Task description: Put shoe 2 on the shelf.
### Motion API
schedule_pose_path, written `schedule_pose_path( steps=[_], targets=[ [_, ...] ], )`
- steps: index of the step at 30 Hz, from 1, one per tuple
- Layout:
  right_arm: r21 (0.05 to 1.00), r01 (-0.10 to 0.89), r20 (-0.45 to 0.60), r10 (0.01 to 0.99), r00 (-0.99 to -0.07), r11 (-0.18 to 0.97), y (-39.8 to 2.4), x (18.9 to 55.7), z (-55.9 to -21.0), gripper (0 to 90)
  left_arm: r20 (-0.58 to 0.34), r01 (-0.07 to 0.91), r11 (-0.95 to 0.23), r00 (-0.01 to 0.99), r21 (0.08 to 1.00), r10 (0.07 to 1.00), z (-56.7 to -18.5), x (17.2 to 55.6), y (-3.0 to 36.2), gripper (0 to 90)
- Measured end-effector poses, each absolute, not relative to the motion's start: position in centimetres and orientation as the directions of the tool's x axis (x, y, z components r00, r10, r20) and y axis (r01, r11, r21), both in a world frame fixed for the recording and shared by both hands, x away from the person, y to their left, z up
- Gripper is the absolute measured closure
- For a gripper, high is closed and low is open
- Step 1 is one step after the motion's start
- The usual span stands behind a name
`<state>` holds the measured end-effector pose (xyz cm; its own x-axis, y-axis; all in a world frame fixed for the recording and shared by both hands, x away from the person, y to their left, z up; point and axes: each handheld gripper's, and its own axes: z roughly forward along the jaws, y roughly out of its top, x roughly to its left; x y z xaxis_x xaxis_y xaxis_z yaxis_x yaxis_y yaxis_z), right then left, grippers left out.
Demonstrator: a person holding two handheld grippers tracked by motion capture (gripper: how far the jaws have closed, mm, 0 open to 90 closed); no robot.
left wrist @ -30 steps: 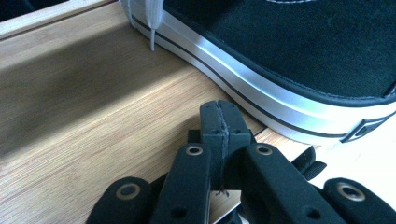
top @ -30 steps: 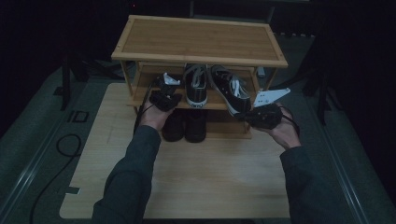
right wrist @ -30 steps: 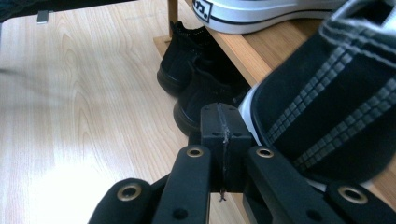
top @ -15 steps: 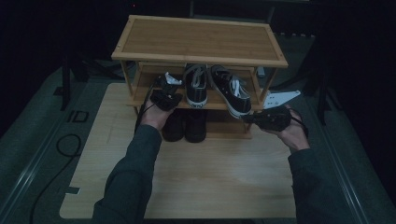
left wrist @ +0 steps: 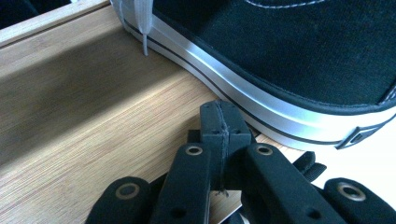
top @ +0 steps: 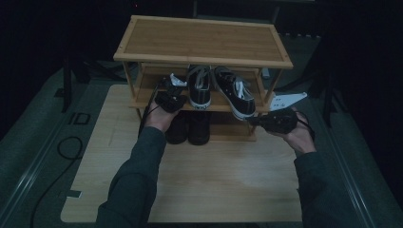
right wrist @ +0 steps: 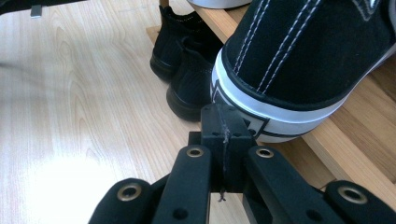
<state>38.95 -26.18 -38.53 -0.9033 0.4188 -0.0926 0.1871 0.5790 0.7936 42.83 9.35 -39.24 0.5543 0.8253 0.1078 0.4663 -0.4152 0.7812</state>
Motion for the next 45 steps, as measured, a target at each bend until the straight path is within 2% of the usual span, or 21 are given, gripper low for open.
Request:
schedule_pose_path(
  steps=[6,34,45],
  targets=[
    [0.797,0.185,-0.086,0.411,-0.907,0.574,-25.9,39.0,-38.5,90.0,0.060,0.480,-0.374,0.549,0.794,0.834,-39.4,42.9,9.7,90.0],
    [0.835,0.148,-0.068,0.366,-0.928,0.530,-22.5,39.8,-37.9,90.0,0.124,0.464,-0.430,0.555,0.774,0.822,-39.2,42.8,9.2,90.0],
    [0.835,0.150,-0.082,0.388,-0.918,0.530,-22.0,40.0,-38.5,90.0,0.129,0.461,-0.432,0.554,0.775,0.822,-39.3,42.7,9.1,90.0]
  ],
)
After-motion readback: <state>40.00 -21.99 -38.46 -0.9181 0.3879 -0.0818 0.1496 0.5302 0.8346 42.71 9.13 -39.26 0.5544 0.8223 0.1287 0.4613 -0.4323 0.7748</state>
